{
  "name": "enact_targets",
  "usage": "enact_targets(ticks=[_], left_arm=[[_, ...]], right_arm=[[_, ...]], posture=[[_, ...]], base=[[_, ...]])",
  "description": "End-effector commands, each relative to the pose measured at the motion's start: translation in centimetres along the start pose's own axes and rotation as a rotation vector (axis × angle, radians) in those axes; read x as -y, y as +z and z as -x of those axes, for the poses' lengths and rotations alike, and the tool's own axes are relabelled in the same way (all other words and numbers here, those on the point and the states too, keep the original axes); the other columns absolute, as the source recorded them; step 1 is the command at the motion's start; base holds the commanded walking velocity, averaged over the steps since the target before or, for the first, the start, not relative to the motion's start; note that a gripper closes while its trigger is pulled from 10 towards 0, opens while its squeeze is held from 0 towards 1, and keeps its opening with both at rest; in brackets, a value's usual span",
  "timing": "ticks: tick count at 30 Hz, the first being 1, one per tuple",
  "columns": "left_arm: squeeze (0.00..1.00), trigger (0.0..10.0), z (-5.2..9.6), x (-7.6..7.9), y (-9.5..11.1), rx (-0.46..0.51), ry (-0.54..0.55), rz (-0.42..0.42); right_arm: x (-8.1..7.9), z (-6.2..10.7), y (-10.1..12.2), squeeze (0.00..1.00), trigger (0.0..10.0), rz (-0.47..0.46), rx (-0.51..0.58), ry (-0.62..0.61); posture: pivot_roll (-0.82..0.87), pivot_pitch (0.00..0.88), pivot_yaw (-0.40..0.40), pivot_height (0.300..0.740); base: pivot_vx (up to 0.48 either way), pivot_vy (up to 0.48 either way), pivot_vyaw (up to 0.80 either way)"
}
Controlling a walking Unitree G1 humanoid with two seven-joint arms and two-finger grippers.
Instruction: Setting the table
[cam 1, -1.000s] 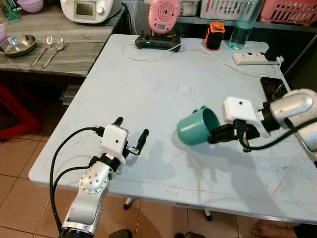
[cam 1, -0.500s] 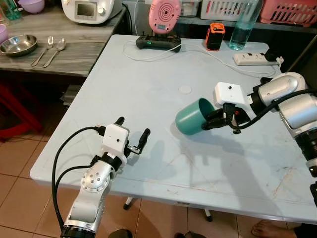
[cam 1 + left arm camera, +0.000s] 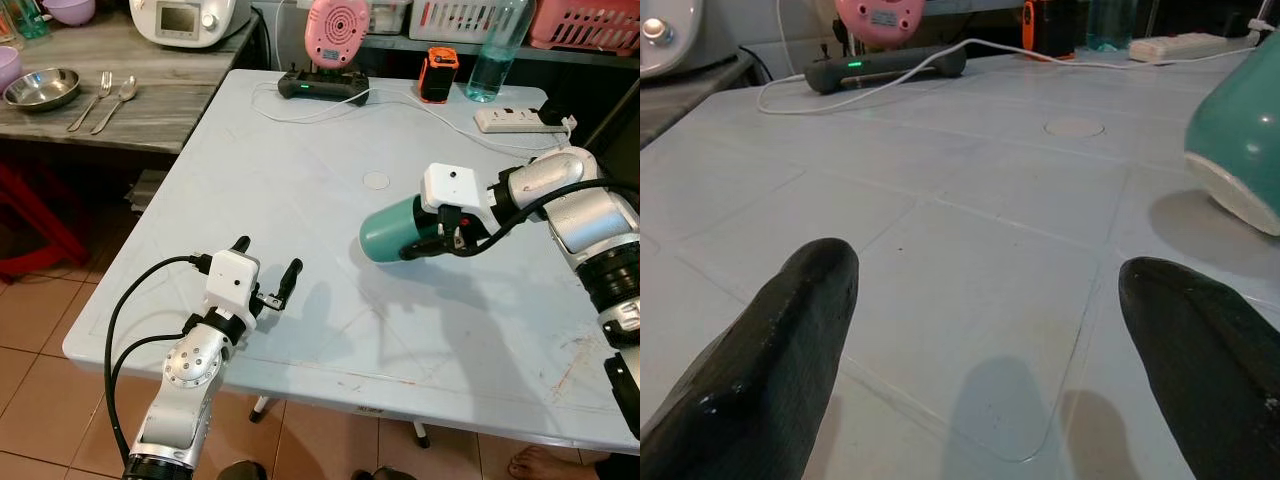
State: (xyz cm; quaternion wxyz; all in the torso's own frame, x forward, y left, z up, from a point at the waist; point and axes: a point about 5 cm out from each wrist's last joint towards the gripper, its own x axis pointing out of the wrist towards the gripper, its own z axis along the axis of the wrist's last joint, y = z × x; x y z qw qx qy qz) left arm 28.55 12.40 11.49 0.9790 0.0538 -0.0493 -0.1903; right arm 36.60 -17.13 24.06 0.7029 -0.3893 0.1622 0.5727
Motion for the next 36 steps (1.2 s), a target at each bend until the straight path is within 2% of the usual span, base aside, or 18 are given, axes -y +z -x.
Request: enact_targets(ticks=[1,12,19,30,36], left_arm=[[0.0,10.0,0.0,-0.1,-0.2,-0.015,0.007,0.012],[0.0,10.0,0.1,0.1,-0.4,-0.023,0.008,0.023],[0.0,10.0,0.0,0.1,-0.4,-0.027,0.007,0.03],[0.0,10.0,0.0,0.1,-0.5,-0.035,0.009,0.041],[0.0,10.0,0.0,0.1,-0.5,-0.039,0.011,0.044]], right_arm=[[0.8,0.9,0.9,1.0,10.0,0.036,0.024,-0.046],[1.7,0.9,0.8,1.0,10.0,0.136,-0.001,-0.146],[1.7,0.8,0.3,1.0,10.0,0.216,-0.054,-0.154],[1.8,-0.6,1.8,1.0,10.0,0.373,0.013,-0.22],[1.8,-1.2,2.2,1.0,10.0,0.418,0.026,-0.223]], posture=[[-0.07,0.096,0.001,0.74],[-0.07,0.096,0.001,0.74],[-0.07,0.094,0.001,0.74],[-0.06,0.096,0.003,0.74],[-0.06,0.096,0.0,0.74]], base=[[0.0,0.0,0.0],[0.0,0.0,0.0],[0.0,0.0,0.0],[0.0,0.0,0.0],[0.0,0.0,0.0]])
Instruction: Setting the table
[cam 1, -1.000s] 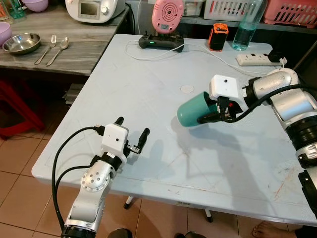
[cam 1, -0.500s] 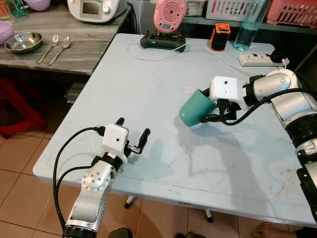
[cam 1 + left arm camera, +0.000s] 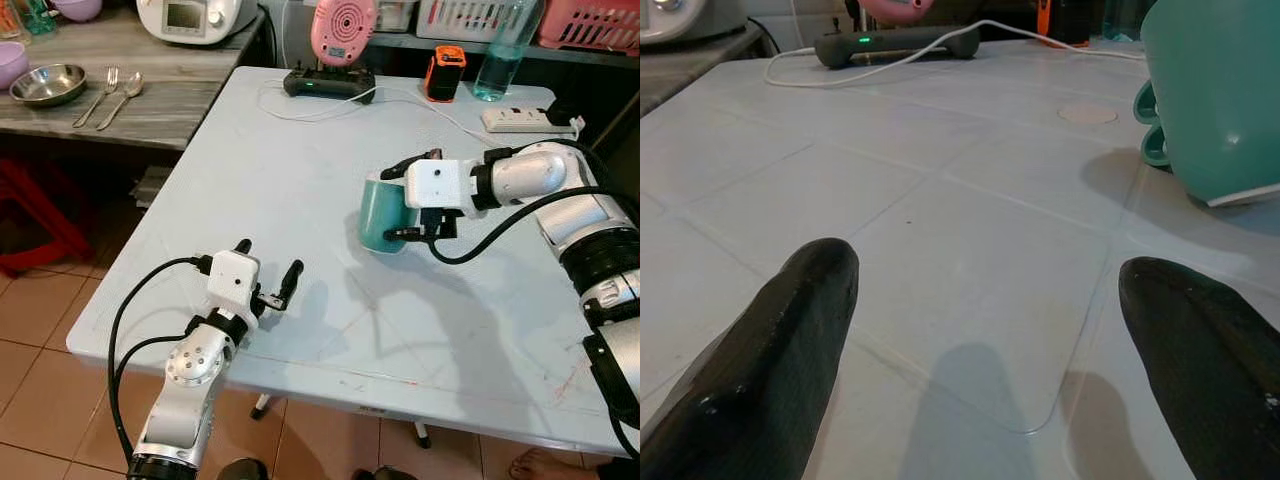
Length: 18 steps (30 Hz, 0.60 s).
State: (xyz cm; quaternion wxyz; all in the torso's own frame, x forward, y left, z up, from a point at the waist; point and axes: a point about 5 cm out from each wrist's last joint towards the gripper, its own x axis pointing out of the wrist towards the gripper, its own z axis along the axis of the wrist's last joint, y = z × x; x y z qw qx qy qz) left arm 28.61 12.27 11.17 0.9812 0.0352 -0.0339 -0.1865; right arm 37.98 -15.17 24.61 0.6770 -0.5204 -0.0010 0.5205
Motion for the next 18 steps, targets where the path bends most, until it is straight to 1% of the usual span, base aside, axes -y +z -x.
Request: enact_targets(ticks=[1,4,5,7,8,14,18], left_arm=[[0.0,10.0,0.1,0.0,-0.2,-0.015,0.003,0.002],[0.0,10.0,0.1,0.0,-0.2,-0.016,0.002,0.005],[0.0,10.0,0.2,0.1,-0.2,-0.017,0.003,0.006],[0.0,10.0,0.2,0.1,-0.2,-0.017,0.003,0.006],[0.0,10.0,0.2,0.0,-0.2,-0.017,0.006,0.006],[0.0,10.0,0.0,0.1,-0.2,-0.018,0.006,0.009],[0.0,10.0,-0.1,0.1,-0.2,-0.017,0.005,0.011]], right_arm=[[0.6,0.1,0.6,1.0,10.0,0.04,-0.001,-0.007],[0.6,-0.3,1.0,1.0,10.0,0.043,0.025,-0.007],[0.5,-0.5,1.5,1.0,10.0,0.046,0.056,0.002],[0.5,-0.5,1.6,1.0,10.0,0.048,0.062,0.004],[0.3,-0.5,1.9,1.0,10.0,0.048,0.085,0.01],[-0.1,-0.5,2.3,1.0,10.0,0.054,0.135,0.006],[-0.2,-0.7,2.3,1.0,10.0,0.059,0.144,0.003]], posture=[[-0.06,0.096,0.0,0.74],[-0.06,0.097,-0.003,0.74],[-0.06,0.098,-0.004,0.74],[-0.06,0.098,-0.004,0.74],[-0.06,0.098,-0.004,0.74],[-0.07,0.094,-0.003,0.74],[-0.07,0.091,-0.003,0.74]], base=[[0.0,0.0,0.0],[0.0,0.0,0.0],[0.0,0.0,0.0],[0.0,0.0,0.0],[0.0,0.0,0.0],[0.0,0.0,0.0],[0.0,0.0,0.0]])
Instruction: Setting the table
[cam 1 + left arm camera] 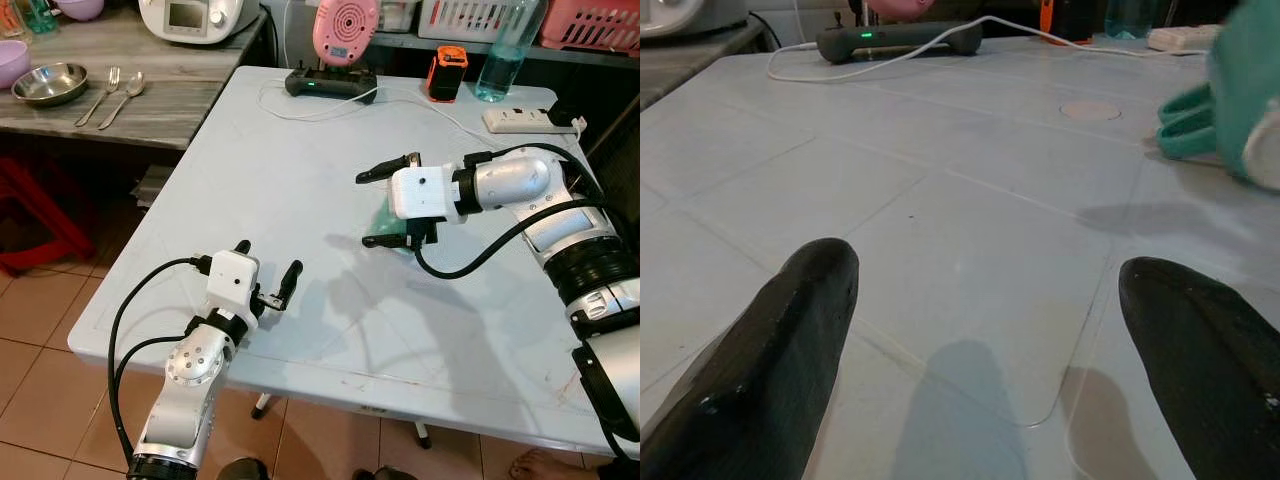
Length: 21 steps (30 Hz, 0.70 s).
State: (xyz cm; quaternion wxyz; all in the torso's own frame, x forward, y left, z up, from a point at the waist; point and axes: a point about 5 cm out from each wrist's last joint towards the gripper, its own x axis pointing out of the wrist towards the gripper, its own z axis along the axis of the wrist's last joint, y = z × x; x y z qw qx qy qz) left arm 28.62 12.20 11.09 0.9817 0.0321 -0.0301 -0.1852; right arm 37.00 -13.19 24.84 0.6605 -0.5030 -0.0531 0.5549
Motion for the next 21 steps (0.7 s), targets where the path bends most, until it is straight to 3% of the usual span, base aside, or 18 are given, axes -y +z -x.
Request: enact_targets(ticks=[1,9,11,12,13,14,15,16,20,21], left_arm=[[0.0,10.0,-0.1,0.1,-0.1,-0.009,0.003,0.004],[0.0,10.0,-0.1,0.2,-0.1,-0.003,0.01,0.009],[0.0,10.0,-0.1,0.2,0.0,-0.001,0.012,0.011],[0.0,10.0,-0.1,0.2,0.0,-0.001,0.012,0.011],[0.0,10.0,-0.2,0.2,0.0,0.0,0.011,0.013],[0.0,10.0,-0.2,0.2,0.0,0.0,0.011,0.013],[0.0,10.0,-0.2,0.2,0.0,0.0,0.011,0.013],[0.0,10.0,-0.3,0.3,0.0,0.001,0.005,0.017],[0.0,10.0,-0.6,0.6,0.0,0.005,-0.016,0.022],[0.0,10.0,-0.6,0.6,0.0,0.005,-0.016,0.022]], right_arm=[[0.1,0.1,0.3,1.0,10.0,0.005,0.023,-0.014],[-0.6,0.1,0.3,1.0,10.0,-0.09,0.086,-0.132],[-1.2,0.2,-0.2,1.0,10.0,-0.141,0.091,-0.239],[-1.3,0.2,-0.3,0.91,10.0,-0.151,0.089,-0.268],[-1.7,0.4,-0.9,0.75,10.0,-0.202,0.071,-0.375],[-1.8,0.5,-1.1,0.68,10.0,-0.215,0.066,-0.4],[-1.8,0.5,-1.1,0.68,10.0,-0.215,0.066,-0.4],[-2.5,0.8,-2.0,0.0,10.0,-0.313,0.036,-0.53],[-4.0,1.5,-3.4,0.0,10.0,-0.444,-0.046,-0.734],[-4.0,1.5,-3.4,0.0,10.0,-0.444,-0.046,-0.734]], posture=[[-0.07,0.091,-0.003,0.74],[-0.07,0.087,-0.014,0.74],[-0.07,0.087,-0.014,0.74],[-0.07,0.087,-0.014,0.74],[-0.07,0.087,-0.014,0.74],[-0.07,0.087,-0.014,0.74],[-0.07,0.087,-0.014,0.74],[-0.08,0.085,-0.006,0.74],[-0.08,0.083,0.0,0.74],[-0.08,0.083,0.0,0.74]], base=[[0.0,0.0,0.0],[0.0,0.0,0.0],[0.0,0.0,0.0],[0.0,0.0,0.0],[0.0,0.0,0.0],[0.0,0.0,0.0],[0.0,0.0,0.0],[0.0,0.0,0.0],[0.0,0.0,0.0],[0.0,0.0,0.0]])
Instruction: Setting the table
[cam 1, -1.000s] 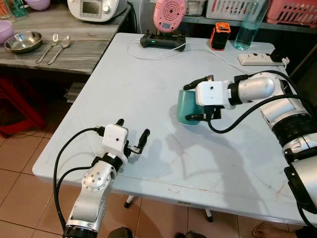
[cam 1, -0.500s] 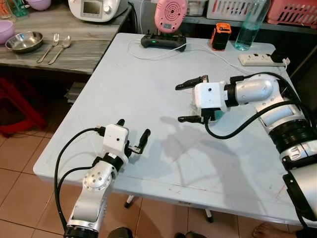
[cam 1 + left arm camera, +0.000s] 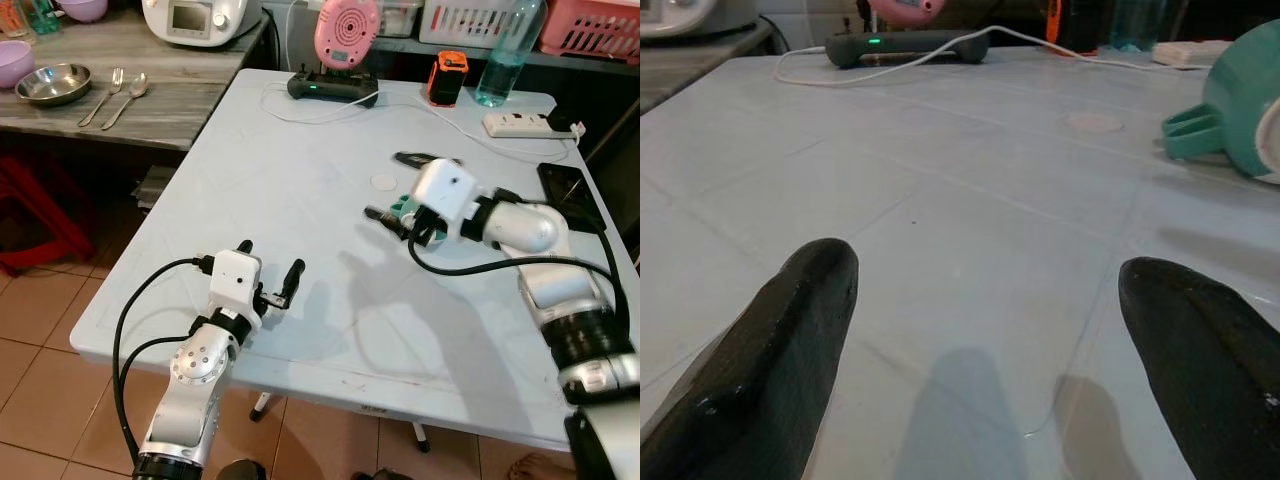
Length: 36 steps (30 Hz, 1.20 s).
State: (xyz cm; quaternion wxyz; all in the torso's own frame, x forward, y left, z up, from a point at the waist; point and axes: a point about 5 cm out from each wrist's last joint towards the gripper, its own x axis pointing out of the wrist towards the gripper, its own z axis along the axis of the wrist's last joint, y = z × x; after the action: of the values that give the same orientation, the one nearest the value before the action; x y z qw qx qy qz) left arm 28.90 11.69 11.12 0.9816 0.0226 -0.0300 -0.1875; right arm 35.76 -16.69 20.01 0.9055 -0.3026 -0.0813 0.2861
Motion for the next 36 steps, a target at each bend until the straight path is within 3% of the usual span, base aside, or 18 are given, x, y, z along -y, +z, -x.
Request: enact_targets(ticks=[1,3,4,5,7,14,16,21,29,36], left_arm=[[0.0,10.0,-0.2,0.3,0.1,0.003,-0.018,0.004],[0.0,10.0,-0.4,0.5,0.3,0.013,-0.032,0.0],[0.0,10.0,-0.4,0.5,0.3,0.013,-0.032,0.0],[0.0,10.0,-0.5,0.4,0.4,0.019,-0.031,0.0],[0.0,10.0,-0.5,0.4,0.4,0.022,-0.03,0.0],[0.0,10.0,-0.5,0.3,0.4,0.025,-0.024,-0.003],[0.0,10.0,-0.6,0.3,0.4,0.026,-0.027,-0.002],[0.0,10.0,-0.8,0.4,0.5,0.029,-0.03,-0.002],[0.0,10.0,-0.7,0.4,0.5,0.03,-0.04,-0.001],[0.0,10.0,-0.7,0.6,0.9,0.049,-0.06,0.019]], right_arm=[[0.8,0.4,0.1,0.0,10.0,-0.028,-0.013,-0.112],[0.9,1.4,-1.3,0.0,10.0,-0.167,-0.069,-0.327],[0.9,1.4,-1.3,0.0,10.0,-0.167,-0.069,-0.327],[0.7,1.9,-2.1,0.0,10.0,-0.241,-0.101,-0.407],[0.7,2.3,-2.7,0.0,10.0,-0.305,-0.136,-0.476],[2.4,3.5,-3.2,0.0,10.0,-0.348,-0.201,-0.68],[3.0,4.0,-3.7,0.0,10.0,-0.416,-0.229,-0.765],[2.9,4.7,-4.5,0.0,10.0,-0.505,-0.266,-0.833],[4.1,5.9,-6.5,0.0,10.0,-0.5,-0.382,-0.906],[5.1,5.6,-7.2,0.0,10.0,-0.517,-0.422,-0.904]], posture=[[-0.09,0.082,0.004,0.74],[-0.09,0.082,0.004,0.74],[-0.09,0.082,0.004,0.74],[-0.09,0.079,0.006,0.74],[-0.09,0.079,0.006,0.74],[-0.08,0.073,0.003,0.74],[-0.08,0.073,0.003,0.74],[-0.08,0.069,0.0,0.74],[-0.07,0.071,0.008,0.74],[-0.07,0.077,0.008,0.74]], base=[[0.0,0.0,0.0],[0.0,0.0,0.0],[0.0,0.0,0.0],[0.0,0.0,0.0],[0.0,0.0,0.0],[0.0,0.0,0.0],[0.0,0.0,0.0],[0.0,0.0,0.0],[0.0,0.0,0.0],[0.0,0.0,0.0]])
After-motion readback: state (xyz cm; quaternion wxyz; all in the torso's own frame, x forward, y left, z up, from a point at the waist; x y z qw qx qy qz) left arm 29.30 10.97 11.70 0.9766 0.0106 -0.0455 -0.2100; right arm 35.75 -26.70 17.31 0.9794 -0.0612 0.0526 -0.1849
